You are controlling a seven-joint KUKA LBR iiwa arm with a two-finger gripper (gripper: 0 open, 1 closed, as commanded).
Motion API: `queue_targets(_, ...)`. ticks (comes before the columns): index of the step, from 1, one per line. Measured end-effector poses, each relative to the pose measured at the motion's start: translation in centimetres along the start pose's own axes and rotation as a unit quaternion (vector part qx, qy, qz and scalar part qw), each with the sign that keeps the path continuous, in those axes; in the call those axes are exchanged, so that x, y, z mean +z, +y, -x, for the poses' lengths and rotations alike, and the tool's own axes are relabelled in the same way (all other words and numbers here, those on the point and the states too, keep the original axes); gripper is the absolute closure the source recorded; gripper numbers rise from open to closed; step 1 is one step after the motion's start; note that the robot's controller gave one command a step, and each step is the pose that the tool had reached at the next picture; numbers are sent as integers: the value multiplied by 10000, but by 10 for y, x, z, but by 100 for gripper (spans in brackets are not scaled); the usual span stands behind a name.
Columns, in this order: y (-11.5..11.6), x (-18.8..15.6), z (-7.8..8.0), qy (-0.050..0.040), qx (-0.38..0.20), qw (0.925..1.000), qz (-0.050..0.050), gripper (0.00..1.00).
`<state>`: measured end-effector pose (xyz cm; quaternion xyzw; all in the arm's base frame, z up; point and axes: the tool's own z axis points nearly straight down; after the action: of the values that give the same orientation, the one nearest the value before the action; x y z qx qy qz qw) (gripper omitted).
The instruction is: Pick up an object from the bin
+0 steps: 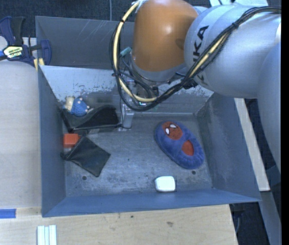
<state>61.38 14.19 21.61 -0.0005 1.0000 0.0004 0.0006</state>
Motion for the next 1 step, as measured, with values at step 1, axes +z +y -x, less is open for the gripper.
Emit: queue_targets(1, 27, 126, -7, -112, 338, 9994, 30, 0)
